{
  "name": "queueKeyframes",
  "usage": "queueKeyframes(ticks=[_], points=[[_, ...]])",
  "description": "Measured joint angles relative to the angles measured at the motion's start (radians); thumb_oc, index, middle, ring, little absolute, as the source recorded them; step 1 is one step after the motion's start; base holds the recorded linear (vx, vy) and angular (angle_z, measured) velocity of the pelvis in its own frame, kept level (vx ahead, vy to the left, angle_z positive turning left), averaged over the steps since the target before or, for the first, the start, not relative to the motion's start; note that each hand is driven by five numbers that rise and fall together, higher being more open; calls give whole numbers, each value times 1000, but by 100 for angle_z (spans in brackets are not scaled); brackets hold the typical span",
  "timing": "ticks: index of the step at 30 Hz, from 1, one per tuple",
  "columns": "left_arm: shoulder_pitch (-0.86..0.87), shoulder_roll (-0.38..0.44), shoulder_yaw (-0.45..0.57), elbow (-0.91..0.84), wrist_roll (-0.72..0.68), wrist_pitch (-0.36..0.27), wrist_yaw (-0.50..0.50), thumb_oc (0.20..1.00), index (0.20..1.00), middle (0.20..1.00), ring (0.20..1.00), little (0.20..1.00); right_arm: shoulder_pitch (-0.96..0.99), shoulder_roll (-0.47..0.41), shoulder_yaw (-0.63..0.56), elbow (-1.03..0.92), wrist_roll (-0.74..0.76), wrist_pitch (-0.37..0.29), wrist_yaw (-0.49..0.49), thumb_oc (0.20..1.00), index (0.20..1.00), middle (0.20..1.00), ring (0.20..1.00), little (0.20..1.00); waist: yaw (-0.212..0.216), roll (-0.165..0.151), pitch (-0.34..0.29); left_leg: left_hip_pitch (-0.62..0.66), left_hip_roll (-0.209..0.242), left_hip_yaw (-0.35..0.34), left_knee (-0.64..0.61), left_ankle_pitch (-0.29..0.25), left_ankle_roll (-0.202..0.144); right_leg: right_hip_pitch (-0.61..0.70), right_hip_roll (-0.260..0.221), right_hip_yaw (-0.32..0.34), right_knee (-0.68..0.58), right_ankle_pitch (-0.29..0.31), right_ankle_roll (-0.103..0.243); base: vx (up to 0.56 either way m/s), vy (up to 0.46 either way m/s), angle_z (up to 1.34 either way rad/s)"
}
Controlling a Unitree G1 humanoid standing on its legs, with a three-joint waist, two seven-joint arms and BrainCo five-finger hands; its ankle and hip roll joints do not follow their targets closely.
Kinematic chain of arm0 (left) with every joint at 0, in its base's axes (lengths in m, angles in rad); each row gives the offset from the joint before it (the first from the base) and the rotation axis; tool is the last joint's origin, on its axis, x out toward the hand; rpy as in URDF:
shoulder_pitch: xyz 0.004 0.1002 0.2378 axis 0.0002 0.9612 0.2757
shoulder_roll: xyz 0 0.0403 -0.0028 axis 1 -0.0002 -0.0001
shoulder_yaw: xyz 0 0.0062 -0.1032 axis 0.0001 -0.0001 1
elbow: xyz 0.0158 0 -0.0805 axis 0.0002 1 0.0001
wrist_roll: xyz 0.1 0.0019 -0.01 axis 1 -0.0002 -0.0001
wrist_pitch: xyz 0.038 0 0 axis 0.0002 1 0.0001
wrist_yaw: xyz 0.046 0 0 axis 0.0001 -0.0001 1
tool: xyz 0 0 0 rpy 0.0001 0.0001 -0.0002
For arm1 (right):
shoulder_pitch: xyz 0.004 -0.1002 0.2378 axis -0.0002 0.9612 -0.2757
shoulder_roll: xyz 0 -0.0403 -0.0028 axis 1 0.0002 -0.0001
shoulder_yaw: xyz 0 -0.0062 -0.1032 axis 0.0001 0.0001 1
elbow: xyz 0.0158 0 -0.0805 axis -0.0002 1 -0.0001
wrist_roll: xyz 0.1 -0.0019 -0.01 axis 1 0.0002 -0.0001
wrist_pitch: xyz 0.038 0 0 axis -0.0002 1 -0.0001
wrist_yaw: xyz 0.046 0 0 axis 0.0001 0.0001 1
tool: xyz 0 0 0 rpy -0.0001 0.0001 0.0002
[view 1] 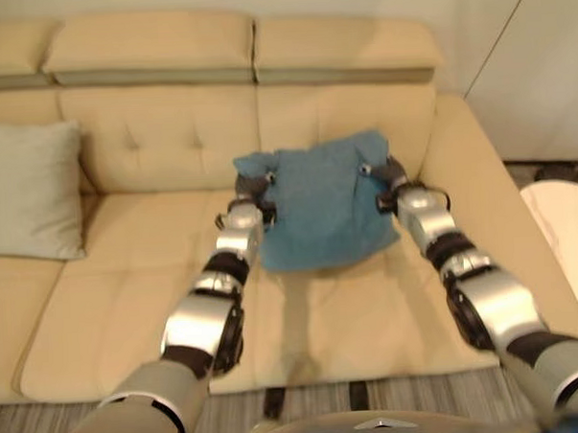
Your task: Pick up all the scattered cushions and arrange them neatly on the sofa.
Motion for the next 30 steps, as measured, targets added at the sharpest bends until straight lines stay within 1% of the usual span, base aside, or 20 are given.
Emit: queueKeyframes(ticks=[1,2,3,5,7,12,15,16,18,19,20,21,22,23,24,25,27,28,29,30], points=[[-50,6,-35,43,-9,-5,-1,200,200,200,200,200,-38,-9,11,45,19,-5,-1,200,200,200,200,200,2,0,0,-26,4,0,-6,5,0,-27,-1,0,0,1,0,-37,5,6],[-63,15,-39,45,-16,-8,0,200,200,200,200,200,-45,-24,9,50,26,-9,-4,200,200,200,200,200,1,1,1,-38,-1,3,-6,5,0,-40,-2,0,0,1,1,-37,5,6],[-102,21,-88,69,-18,-17,-3,200,200,200,200,200,-79,-32,27,91,45,-35,-2,200,200,200,200,200,2,7,11,-61,-4,1,-4,5,0,-60,-4,-5,0,0,3,5,-4,5],[-177,29,-134,113,-21,-33,-5,200,200,200,200,200,-148,-56,59,147,64,-51,-1,200,200,200,200,200,6,16,10,-113,-12,1,-7,2,-3,-114,-10,-13,0,-1,4,7,-4,2],[-288,44,-146,175,-40,-47,-3,200,200,200,200,200,-235,-72,57,190,90,-67,-2,200,200,200,200,200,3,18,9,-193,-22,1,-7,15,-1,-194,-17,-12,0,12,18,11,17,1],[-360,42,-161,182,-57,-83,-3,200,200,200,200,200,-290,-118,72,189,104,-119,-8,200,200,200,200,200,6,21,7,-265,-46,7,-6,30,-3,-263,-48,-15,0,13,24,36,21,8],[-395,41,-160,182,-63,-84,-5,200,200,200,200,200,-310,-147,71,188,104,-147,-38,200,200,200,200,200,12,22,7,-289,-67,8,-6,54,-38,-280,-71,-24,0,12,25,55,5,13],[-395,39,-156,182,-68,-84,-5,200,200,200,200,200,-310,-147,78,188,104,-152,-44,200,200,200,200,200,14,22,7,-289,-69,8,-6,55,-39,-279,-77,-25,0,12,25,46,28,10],[-402,35,-140,184,-89,-84,-5,200,200,200,200,200,-324,-155,90,190,102,-156,-72,200,200,200,200,200,18,22,7,-290,-77,9,-6,66,-55,-279,-86,-25,0,12,25,41,26,8],[-405,35,-138,184,-99,-84,-5,200,200,200,200,200,-333,-154,90,191,102,-161,-90,1000,1000,1000,1000,1000,23,23,7,-290,-81,10,-6,71,-63,-279,-92,-25,0,13,25,30,10,7],[-411,36,-135,195,-105,-84,-5,200,200,200,200,200,-337,-152,89,198,102,-163,-101,1000,1000,1000,1000,1000,26,23,7,-290,-84,11,-5,75,-69,-279,-95,-24,0,13,25,30,14,14],[-425,36,-117,231,-126,-80,-5,1000,1000,1000,1000,1000,-347,-139,90,218,103,-164,-105,1000,1000,1000,1000,1000,25,22,7,-319,-105,13,55,67,-79,-275,-108,-24,1,17,23,14,18,35],[-428,33,-104,231,-136,-79,-7,1000,1000,1000,1000,1000,-360,-144,86,238,103,-164,-107,1000,1000,1000,1000,1000,18,22,8,-399,-143,25,189,48,-98,-276,-137,-24,1,25,25,13,18,53],[-433,31,-105,244,-146,-76,-11,1000,1000,1000,1000,1000,-373,-148,79,261,103,-163,-108,1000,1000,1000,1000,1000,8,21,6,-447,-169,37,214,22,-72,-280,-152,-19,2,29,30,-2,9,38],[-442,34,-104,271,-158,-68,-11,1000,1000,1000,1000,1000,-376,-149,64,268,103,-163,-109,1000,1000,1000,1000,1000,17,27,3,-433,-160,35,117,38,-51,-279,-146,-21,2,33,37,-21,6,-34],[-458,63,-104,320,-182,-38,-3,1000,1000,1000,1000,1000,-380,-124,65,268,103,-162,-105,1000,1000,1000,1000,1000,40,52,-6,-359,-104,30,-9,206,11,-270,-107,-7,22,-1,73,-14,10,-57],[-479,76,-96,334,-214,-14,-4,1000,1000,1000,1000,1000,-398,-119,58,283,103,-163,-102,1000,1000,1000,1000,1000,34,70,3,-357,-103,27,-8,205,16,-351,-109,16,155,-75,118,-13,9,-26],[-482,73,-96,336,-222,0,-6,1000,1000,1000,1000,1000,-400,-122,46,292,104,-160,-103,1000,1000,1000,1000,1000,27,70,3,-353,-117,36,-8,205,16,-345,-115,25,103,-68,104,-10,3,30],[-492,67,-105,335,-231,13,-17,1000,1000,1000,1000,1000,-404,-135,45,295,103,-159,-103,1000,1000,1000,1000,1000,17,68,3,-348,-141,37,-8,205,15,-318,-127,37,-9,-8,98,2,5,55],[-496,67,-105,336,-231,18,-27,1000,1000,1000,1000,1000,-405,-143,44,298,103,-158,-102,1000,1000,1000,1000,1000,14,68,4,-347,-158,41,-8,202,13,-321,-135,21,-3,30,80,-3,-1,40]])
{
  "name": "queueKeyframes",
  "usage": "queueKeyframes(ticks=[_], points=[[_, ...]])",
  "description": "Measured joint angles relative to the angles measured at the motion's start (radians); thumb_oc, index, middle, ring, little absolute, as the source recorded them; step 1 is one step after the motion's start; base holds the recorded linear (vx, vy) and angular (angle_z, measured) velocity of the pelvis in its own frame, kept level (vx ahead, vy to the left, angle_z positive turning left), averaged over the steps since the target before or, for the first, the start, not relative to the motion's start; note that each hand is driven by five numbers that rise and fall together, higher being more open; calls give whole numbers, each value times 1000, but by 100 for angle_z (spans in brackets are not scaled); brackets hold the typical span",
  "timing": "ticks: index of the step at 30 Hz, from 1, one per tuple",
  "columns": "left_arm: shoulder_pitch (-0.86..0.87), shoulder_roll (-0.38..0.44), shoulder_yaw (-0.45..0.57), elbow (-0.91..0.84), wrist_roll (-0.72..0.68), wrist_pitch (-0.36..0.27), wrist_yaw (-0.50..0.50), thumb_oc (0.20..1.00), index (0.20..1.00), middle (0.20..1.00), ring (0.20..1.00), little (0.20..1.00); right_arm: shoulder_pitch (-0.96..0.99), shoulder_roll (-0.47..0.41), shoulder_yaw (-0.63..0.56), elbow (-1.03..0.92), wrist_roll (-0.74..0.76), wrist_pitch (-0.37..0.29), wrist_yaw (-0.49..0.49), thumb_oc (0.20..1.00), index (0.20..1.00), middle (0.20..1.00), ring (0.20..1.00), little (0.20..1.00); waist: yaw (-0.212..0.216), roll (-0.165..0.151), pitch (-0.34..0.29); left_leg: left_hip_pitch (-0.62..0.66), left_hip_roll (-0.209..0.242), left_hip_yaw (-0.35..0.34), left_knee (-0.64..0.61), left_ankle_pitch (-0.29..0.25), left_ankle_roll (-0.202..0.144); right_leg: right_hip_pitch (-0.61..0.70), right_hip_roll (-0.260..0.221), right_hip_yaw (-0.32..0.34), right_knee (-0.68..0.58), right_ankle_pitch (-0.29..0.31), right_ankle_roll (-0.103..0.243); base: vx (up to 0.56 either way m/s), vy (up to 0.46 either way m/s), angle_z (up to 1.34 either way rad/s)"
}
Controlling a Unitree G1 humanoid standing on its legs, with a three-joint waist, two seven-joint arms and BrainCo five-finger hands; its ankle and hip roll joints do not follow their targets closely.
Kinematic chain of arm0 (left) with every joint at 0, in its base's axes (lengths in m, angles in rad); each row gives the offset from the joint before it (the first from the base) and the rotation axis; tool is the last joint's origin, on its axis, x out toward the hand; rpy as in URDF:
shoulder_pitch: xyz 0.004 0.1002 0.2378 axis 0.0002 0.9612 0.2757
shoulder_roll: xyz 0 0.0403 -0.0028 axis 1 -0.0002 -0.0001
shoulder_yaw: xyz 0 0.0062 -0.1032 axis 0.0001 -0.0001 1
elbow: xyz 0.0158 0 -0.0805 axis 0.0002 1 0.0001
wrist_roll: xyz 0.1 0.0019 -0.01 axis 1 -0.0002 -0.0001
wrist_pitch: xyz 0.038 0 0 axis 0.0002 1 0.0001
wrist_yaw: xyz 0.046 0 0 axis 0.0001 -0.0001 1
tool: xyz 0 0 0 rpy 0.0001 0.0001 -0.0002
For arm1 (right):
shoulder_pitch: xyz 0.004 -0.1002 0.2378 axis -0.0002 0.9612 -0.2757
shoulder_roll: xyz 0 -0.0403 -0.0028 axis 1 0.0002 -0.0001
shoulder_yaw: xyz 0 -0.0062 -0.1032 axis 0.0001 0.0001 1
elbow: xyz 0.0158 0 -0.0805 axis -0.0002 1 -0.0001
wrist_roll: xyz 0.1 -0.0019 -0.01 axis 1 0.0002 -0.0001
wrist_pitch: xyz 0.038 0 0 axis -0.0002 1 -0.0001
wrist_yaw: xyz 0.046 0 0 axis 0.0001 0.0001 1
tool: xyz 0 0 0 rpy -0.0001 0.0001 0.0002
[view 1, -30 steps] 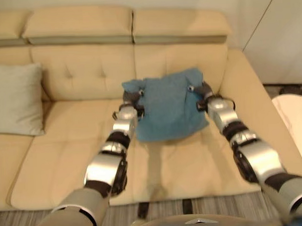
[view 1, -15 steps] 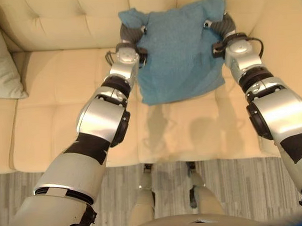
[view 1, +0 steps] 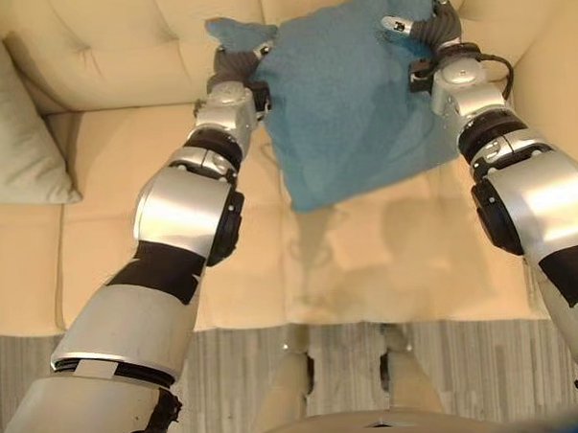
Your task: Pick up all the scattered cushions and arrange them neatly on the sofa.
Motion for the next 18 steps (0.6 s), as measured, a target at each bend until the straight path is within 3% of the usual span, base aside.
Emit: queueKeyframes(ticks=[3,4,5,6,7,8,12,13,14,16,17,18], points=[[6,20,5,5,9,23,1,1000,1000,1000,1000,1000,4,10,5,1,-1,15,0,1000,1000,1000,1000,1000,12,-1,1,10,16,18,6,-2,-2,10,13,2,1,18,3,-10,-3,1],[8,34,18,2,23,34,1,1000,1000,1000,1000,1000,2,18,13,6,-1,21,-2,1000,1000,1000,1000,1000,10,-16,27,-34,2,27,156,-57,-49,40,10,12,1,35,0,0,0,0],[12,42,4,7,25,38,2,1000,1000,1000,1000,1000,6,25,9,20,-2,30,-2,1000,1000,1000,1000,1000,4,-47,38,-59,-16,33,205,-110,-41,55,4,20,2,42,4,-16,-16,-16],[19,53,-3,25,26,40,3,1000,1000,1000,1000,1000,6,39,5,27,-2,41,0,1000,1000,1000,1000,1000,14,-51,33,-5,5,31,158,-89,-35,69,20,20,2,42,4,-16,-15,-41],[23,74,-2,46,30,43,3,1000,1000,1000,1000,1000,3,52,14,27,-3,42,0,1000,1000,1000,1000,1000,20,-34,30,51,36,29,87,-87,-29,83,40,17,1,38,5,-22,-16,-51],[22,119,0,70,39,46,18,1000,1000,1000,1000,1000,1,52,23,27,-8,42,-3,1000,1000,1000,1000,1000,0,-28,29,95,51,20,30,-85,-30,93,49,13,2,36,6,-16,-14,-34],[27,180,25,71,35,64,69,1000,1000,1000,1000,1000,1,-13,22,54,-21,51,-40,1000,1000,1000,1000,1000,-5,-25,31,103,43,18,22,-84,-31,71,39,9,49,24,9,-9,-15,-6],[28,192,48,72,32,64,75,1000,1000,1000,1000,1000,3,-19,22,59,-22,52,-42,1000,1000,1000,1000,1000,-6,-24,31,107,45,18,22,-83,-31,53,41,9,85,10,10,-2,-26,-12],[31,225,157,71,-29,65,91,1000,1000,1000,1000,1000,6,-20,17,64,-22,51,-42,1000,1000,1000,1000,1000,-9,-22,32,118,47,13,21,-83,-31,25,42,8,155,-19,10,0,-22,-12],[37,261,162,71,-91,73,122,1000,1000,1000,1000,1000,6,-31,-1,90,-21,58,-46,1000,1000,1000,1000,1000,-17,-19,34,135,43,-3,21,-83,-31,21,42,8,153,-68,13,12,-15,16],[40,288,165,70,-113,80,136,1000,1000,1000,1000,1000,6,-54,-14,94,-21,62,-52,1000,1000,1000,1000,1000,-31,-22,33,150,10,-1,22,-84,-33,96,29,8,10,43,-10,11,-16,45],[49,308,180,69,-122,86,137,1000,1000,1000,1000,1000,6,-63,-21,96,-21,62,-59,1000,1000,1000,1000,1000,-21,-25,35,144,5,20,48,-102,-53,109,26,-1,5,38,-28,11,-17,49]])
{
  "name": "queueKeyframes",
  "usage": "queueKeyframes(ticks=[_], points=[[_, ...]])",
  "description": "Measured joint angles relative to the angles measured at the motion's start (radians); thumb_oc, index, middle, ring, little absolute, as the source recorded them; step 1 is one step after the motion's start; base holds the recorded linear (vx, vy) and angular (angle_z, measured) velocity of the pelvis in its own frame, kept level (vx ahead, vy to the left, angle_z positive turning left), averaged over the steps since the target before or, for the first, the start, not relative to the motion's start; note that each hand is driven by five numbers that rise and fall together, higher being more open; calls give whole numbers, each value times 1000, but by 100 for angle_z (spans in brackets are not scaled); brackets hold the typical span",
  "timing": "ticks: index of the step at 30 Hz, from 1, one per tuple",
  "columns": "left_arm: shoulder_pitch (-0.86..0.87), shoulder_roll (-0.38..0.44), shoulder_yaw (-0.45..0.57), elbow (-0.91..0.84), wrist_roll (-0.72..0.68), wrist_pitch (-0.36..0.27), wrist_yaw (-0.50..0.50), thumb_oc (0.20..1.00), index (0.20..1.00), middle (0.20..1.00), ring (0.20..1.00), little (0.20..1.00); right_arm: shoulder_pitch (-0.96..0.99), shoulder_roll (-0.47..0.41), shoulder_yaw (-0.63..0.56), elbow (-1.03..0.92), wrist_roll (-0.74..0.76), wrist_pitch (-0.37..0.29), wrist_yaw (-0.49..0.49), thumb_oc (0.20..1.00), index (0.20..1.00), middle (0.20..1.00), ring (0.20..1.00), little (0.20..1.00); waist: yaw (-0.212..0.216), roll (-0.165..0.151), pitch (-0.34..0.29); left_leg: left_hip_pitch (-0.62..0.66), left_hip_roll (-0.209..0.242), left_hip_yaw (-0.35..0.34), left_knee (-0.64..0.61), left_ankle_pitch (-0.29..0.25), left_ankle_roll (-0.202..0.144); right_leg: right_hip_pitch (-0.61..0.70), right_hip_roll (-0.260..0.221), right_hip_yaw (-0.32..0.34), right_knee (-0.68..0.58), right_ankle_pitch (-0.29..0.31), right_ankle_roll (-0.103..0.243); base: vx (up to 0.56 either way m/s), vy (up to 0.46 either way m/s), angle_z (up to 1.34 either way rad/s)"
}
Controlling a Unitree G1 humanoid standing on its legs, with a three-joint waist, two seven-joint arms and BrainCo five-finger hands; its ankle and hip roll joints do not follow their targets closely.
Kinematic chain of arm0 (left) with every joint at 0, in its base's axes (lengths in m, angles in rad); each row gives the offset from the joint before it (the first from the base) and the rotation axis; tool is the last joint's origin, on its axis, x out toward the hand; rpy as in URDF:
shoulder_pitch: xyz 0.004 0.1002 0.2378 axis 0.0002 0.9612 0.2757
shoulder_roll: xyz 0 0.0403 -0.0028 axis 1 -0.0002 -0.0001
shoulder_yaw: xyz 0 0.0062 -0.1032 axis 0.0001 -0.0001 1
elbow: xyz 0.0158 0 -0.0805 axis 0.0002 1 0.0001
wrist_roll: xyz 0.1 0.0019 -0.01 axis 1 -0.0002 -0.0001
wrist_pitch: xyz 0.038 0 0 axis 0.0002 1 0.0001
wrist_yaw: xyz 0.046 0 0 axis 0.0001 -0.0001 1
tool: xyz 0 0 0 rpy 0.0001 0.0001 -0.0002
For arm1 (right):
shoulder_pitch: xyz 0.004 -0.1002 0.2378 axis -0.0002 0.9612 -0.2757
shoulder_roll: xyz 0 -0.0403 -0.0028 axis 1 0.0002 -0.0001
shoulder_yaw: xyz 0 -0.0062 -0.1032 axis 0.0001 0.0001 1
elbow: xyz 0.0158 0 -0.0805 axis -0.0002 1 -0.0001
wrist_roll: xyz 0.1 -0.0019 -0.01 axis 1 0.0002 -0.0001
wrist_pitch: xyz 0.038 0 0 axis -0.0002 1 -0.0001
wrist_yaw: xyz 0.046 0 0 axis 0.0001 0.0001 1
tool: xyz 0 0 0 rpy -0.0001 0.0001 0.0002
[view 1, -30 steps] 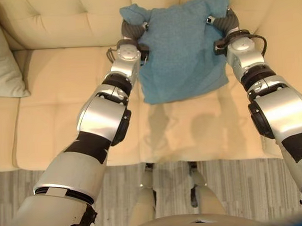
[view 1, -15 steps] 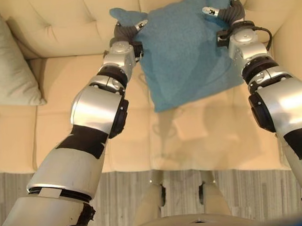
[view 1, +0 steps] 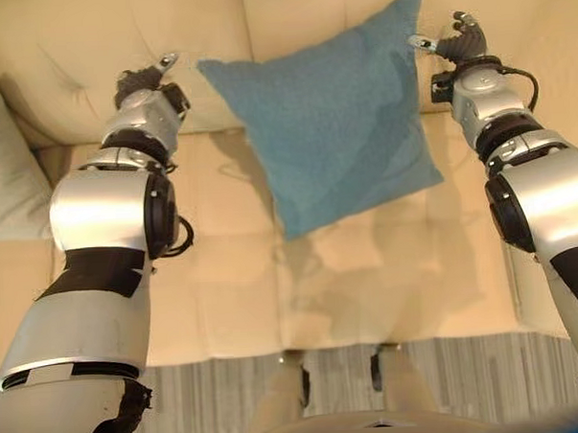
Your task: Pick up all the scattered cushions and arrange them neatly on the sofa.
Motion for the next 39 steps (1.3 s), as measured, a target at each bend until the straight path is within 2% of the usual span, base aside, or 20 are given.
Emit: queueKeyframes(ticks=[1,2,4,7,9,10,13,15,17,19,22,23,27,28,32,34,36,37,38,39], points=[[22,20,18,-10,-3,5,7,1000,1000,1000,1000,1000,2,-4,1,6,0,4,-9,1000,1000,1000,1000,1000,1,-8,7,-72,-15,16,138,-55,-46,7,-16,2,1,10,-11,7,-12,15],[42,39,18,-7,-8,16,13,1000,1000,1000,1000,1000,5,-3,-2,14,0,10,-13,1000,1000,1000,1000,1000,3,-14,9,-78,-19,24,148,-91,-19,14,-19,8,1,11,-12,0,0,0],[77,113,17,5,-11,44,41,1000,1000,1000,1000,1000,10,-15,-14,-5,2,15,-14,1000,1000,1000,1000,1000,23,10,8,62,46,-8,-52,-30,38,22,34,4,5,3,-9,17,-7,-41],[134,143,58,3,-11,59,40,1000,1000,1000,1000,1000,49,-43,-116,-4,4,13,-3,1000,1000,1000,1000,1000,12,13,24,94,46,-22,-51,-27,40,4,39,-15,74,-80,-21,15,-8,-8],[217,142,115,-15,-7,55,31,1000,1000,1000,1000,1000,111,-52,-152,-55,16,-3,2,1000,1000,1000,1000,1000,8,-12,41,88,10,18,47,-72,-18,116,5,-16,-6,-12,-51,25,-10,30],[255,141,136,-18,-5,56,19,1000,1000,1000,1000,1000,148,-50,-164,-78,19,-10,3,1000,1000,1000,1000,1000,5,-33,55,48,-7,26,122,-136,-8,133,-13,-7,-5,-6,-50,33,-9,-5],[498,142,208,-46,18,44,-51,1000,1000,1000,1000,1000,386,-34,-233,-359,18,-26,28,1000,1000,1000,1000,1000,4,5,48,208,50,-3,-52,-89,58,182,32,-20,-1,-35,-16,75,14,-17],[917,-6,380,-207,41,31,-136,1000,1000,1000,1000,1000,801,54,-366,-784,-13,-33,68,1000,1000,1000,1000,1000,-18,-11,62,317,22,17,-52,-91,57,296,2,-23,-9,-69,26,88,50,11],[1072,-111,402,-210,42,80,-144,1000,1000,1000,1000,1000,936,79,-408,-813,-38,21,66,1000,1000,1000,1000,1000,-2,-14,64,359,24,28,-53,-103,47,335,2,-18,-3,-74,30,128,91,-3],[1398,-315,452,-593,64,37,-187,1000,1000,1000,1000,1000,1243,217,-556,-1093,-61,-10,82,1000,1000,1000,1000,1000,16,-20,71,454,26,45,-53,-146,65,424,4,-8,-6,-115,19,150,108,-19],[1624,-476,431,-607,63,68,-193,1000,1000,1000,1000,1000,1482,294,-607,-1045,-60,13,65,1000,1000,1000,1000,1000,11,-15,62,593,27,53,-53,-221,104,542,7,-2,-7,-184,0,110,110,-32],[1663,-520,383,-500,72,67,-191,1000,1000,1000,1000,1000,1579,293,-639,-1006,-60,21,52,1000,1000,1000,1000,1000,5,19,47,629,43,54,-56,-272,134,579,22,1,-3,-199,-7,-137,83,-30],[1641,-458,373,-254,115,-6,-166,1000,1000,1000,1000,1000,1727,321,-647,-954,-60,10,6,1000,1000,1000,1000,1000,-29,18,-2,654,43,79,-58,-277,141,567,20,20,6,-187,-5,-312,-40,-42],[1639,-434,369,-178,132,-46,-175,1000,1000,1000,1000,1000,1737,325,-642,-917,-60,-19,-30,1000,1000,1000,1000,1000,-26,14,-17,633,51,115,-55,-266,160,543,7,-10,-3,-185,46,-572,-202,-84],[1662,-359,368,-134,177,-59,-200,1000,1000,1000,1000,1000,1731,361,-679,-776,-59,-47,-107,1000,1000,1000,1000,1000,11,-18,-55,601,117,169,-53,-220,177,468,-4,-226,331,-281,38,-312,-111,-36],[1651,-325,372,-118,191,-50,-213,1000,1000,1000,1000,1000,1700,351,-645,-700,-60,-86,-121,1000,1000,1000,1000,1000,46,-55,-73,584,129,160,-52,-184,158,495,32,-111,608,-412,80,-271,-143,26],[1624,-344,359,-167,192,-27,-215,1000,1000,1000,1000,1000,1677,349,-595,-719,-60,-93,-116,1000,1000,1000,1000,1000,72,-50,-75,558,133,117,-52,-141,111,630,107,101,550,-485,136,-446,-208,67],[1602,-371,332,-214,193,-26,-224,1000,1000,1000,1000,1000,1650,349,-582,-725,-60,-97,-110,1000,1000,1000,1000,1000,71,-39,-66,512,132,83,-43,-100,98,662,144,125,435,-520,65,-725,-285,109],[1543,-395,282,-254,203,-29,-230,1000,1000,1000,1000,1000,1612,326,-544,-706,-61,-106,-96,1000,1000,1000,1000,1000,65,-19,-44,420,142,25,16,-54,104,663,197,145,375,-509,-93,-698,-250,154],[1464,-422,243,-302,220,-37,-233,1000,1000,1000,1000,1000,1564,282,-483,-675,-67,-104,-67,1000,1000,1000,1000,1000,83,14,-1,300,169,-30,22,94,60,598,257,169,340,-498,-212,-531,-168,154]])
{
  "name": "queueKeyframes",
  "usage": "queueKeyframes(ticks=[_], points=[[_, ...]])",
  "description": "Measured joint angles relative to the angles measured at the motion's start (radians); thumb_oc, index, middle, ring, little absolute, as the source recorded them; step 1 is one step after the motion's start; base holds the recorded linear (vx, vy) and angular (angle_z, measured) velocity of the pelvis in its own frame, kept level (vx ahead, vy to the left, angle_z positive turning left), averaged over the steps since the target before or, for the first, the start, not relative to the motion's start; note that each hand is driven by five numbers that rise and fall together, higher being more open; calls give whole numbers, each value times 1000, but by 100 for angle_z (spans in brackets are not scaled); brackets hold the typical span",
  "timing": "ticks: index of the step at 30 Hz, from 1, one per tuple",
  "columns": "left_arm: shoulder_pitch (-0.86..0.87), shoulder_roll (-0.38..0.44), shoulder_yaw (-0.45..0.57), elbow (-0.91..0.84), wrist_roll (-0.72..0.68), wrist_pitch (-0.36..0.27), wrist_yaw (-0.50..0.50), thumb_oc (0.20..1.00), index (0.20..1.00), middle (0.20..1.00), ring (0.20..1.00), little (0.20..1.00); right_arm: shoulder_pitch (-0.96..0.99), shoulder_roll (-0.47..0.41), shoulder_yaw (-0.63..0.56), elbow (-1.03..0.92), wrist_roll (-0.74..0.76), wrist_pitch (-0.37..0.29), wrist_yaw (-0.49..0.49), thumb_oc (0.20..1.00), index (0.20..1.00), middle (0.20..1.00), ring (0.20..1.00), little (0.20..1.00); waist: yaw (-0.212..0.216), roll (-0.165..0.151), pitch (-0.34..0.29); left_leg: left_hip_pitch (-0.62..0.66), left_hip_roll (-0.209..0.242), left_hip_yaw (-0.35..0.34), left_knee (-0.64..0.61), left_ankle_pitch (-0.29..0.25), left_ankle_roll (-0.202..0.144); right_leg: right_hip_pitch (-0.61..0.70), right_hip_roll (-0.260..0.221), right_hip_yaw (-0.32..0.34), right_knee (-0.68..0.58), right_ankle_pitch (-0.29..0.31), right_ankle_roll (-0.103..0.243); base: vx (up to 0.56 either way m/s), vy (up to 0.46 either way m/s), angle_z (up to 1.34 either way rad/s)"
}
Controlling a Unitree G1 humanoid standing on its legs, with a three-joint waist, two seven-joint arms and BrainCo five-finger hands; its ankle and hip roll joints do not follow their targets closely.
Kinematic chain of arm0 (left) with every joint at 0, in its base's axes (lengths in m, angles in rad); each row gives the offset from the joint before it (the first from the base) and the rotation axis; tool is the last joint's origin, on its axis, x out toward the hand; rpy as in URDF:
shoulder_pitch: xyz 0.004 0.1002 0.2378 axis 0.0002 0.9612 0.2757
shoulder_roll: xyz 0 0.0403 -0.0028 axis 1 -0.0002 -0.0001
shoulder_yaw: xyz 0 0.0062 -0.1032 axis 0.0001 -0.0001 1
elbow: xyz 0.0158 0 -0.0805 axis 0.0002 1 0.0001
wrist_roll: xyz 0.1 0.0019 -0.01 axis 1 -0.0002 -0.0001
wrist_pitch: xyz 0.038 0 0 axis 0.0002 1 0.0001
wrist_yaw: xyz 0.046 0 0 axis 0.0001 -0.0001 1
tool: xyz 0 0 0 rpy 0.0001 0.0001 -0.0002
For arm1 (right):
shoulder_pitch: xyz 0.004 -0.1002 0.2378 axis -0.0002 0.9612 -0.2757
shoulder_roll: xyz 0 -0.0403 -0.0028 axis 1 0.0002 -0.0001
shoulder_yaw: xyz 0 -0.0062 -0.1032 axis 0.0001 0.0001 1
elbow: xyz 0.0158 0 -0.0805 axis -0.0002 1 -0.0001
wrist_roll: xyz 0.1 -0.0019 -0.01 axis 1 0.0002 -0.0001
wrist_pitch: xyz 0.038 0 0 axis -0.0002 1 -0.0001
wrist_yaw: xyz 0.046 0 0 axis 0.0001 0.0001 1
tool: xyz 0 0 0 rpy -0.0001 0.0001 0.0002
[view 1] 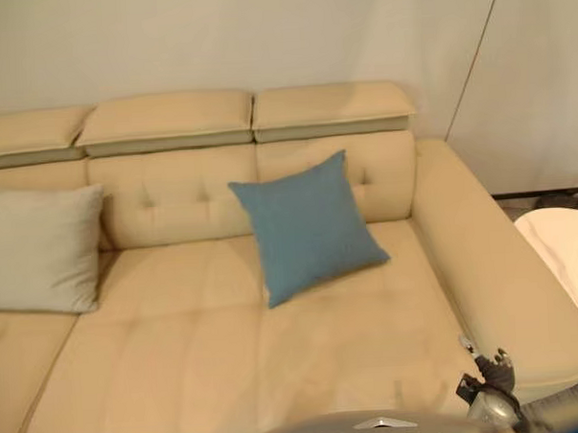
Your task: Pick up all the scattered cushions and arrange them neatly on the sofa.
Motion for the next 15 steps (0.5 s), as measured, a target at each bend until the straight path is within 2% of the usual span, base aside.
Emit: queueKeyframes(ticks=[1,2,3,4,5,6,7,8,9,10,11,12,13,14,15], points=[[-42,-18,6,-18,6,-11,-1,1000,1000,1000,1000,1000,-21,-20,17,-4,-13,2,18,1000,1000,1000,1000,1000,11,26,32,-70,19,-27,12,74,-35,-69,39,-50,19,24,-54,-610,-83,96],[-34,-12,29,-7,8,-11,1,1000,1000,1000,1000,1000,-31,-15,53,-14,-29,7,35,1000,1000,1000,1000,1000,11,-2,38,-59,-11,-6,54,-65,-99,-99,31,-46,42,42,-72,-562,-44,41],[-6,-8,43,18,6,-5,1,1000,1000,1000,1000,1000,-25,-17,85,-20,-43,6,40,1000,1000,1000,1000,1000,-7,-28,48,-17,-44,52,100,-166,-103,-110,22,-52,17,95,-58,-556,-38,17],[2,-8,64,24,4,-6,-6,1000,1000,1000,1000,1000,-25,-34,115,-19,-54,7,41,1000,1000,1000,1000,1000,-20,-42,57,-12,-59,107,206,-236,-80,-127,16,-57,2,125,-43,-361,-51,13],[14,-3,111,31,-4,-6,-20,1000,1000,1000,1000,1000,-14,-30,112,-6,-72,10,41,1000,1000,1000,1000,1000,-21,-73,66,16,-65,163,358,-337,-73,-128,13,-53,-39,175,-31,-293,-37,19],[42,0,109,33,-7,-8,-39,1000,1000,1000,1000,1000,14,-31,99,22,-74,3,41,1000,1000,1000,1000,1000,-26,-106,64,71,-92,126,445,-410,-85,-125,3,-65,-70,210,-13,-210,-22,27],[56,9,119,34,-24,-14,-63,1000,1000,1000,1000,1000,41,-18,64,70,-79,4,40,1000,1000,1000,1000,1000,-28,-129,56,130,-151,40,527,-459,-62,-116,-10,-76,-97,214,123,-101,48,54],[63,-24,135,37,-24,-12,-77,1000,1000,1000,1000,1000,59,-48,10,104,-79,4,36,1000,1000,1000,1000,1000,-42,-53,70,213,-83,-58,516,-466,-57,-179,-5,-142,55,108,167,-43,61,55],[100,-11,128,30,-36,-22,-98,1000,1000,1000,1000,1000,94,-28,-43,118,-75,-9,28,1000,1000,1000,1000,1000,-65,-91,23,314,-71,-72,302,-508,-90,-268,-173,-107,138,66,140,-10,80,-6],[119,-12,127,65,-41,-19,-100,1000,1000,1000,1000,1000,77,-39,-59,154,-70,-19,26,1000,1000,1000,1000,1000,-49,-46,-11,383,-26,-82,170,-538,-67,-305,-111,-107,126,106,109,33,71,-39],[96,-5,127,132,-40,-12,-94,1000,1000,1000,1000,1000,71,-43,-63,185,-68,-25,25,1000,1000,1000,1000,1000,-59,-23,-20,423,-54,-53,15,-512,-27,-306,-99,-103,40,186,111,56,120,-49],[76,-2,127,154,-40,-12,-89,1000,1000,1000,1000,1000,77,-33,-53,203,-68,-28,29,1000,1000,1000,1000,1000,-64,-9,-20,425,-74,-8,-11,-482,50,-308,-81,-118,-6,224,116,56,137,3],[61,8,124,149,-40,-14,-80,1000,1000,1000,1000,1000,99,-3,-31,208,-67,-29,30,1000,1000,1000,1000,1000,-64,-29,-13,429,-69,7,-30,-506,79,-315,-80,-125,-20,238,119,41,131,-22],[63,15,125,149,-40,-14,-74,1000,1000,1000,1000,1000,104,25,9,221,-68,-38,35,1000,1000,1000,1000,1000,-44,-23,-22,430,-48,28,-66,-494,126,-311,-68,-142,-24,228,117,-5,137,-53],[76,24,127,145,-41,-15,-55,1000,1000,1000,1000,1000,100,43,50,267,-69,-40,44,1000,1000,1000,1000,1000,-44,-37,-30,431,-38,73,-65,-481,138,-340,-64,-163,118,208,88,-25,146,-90]])
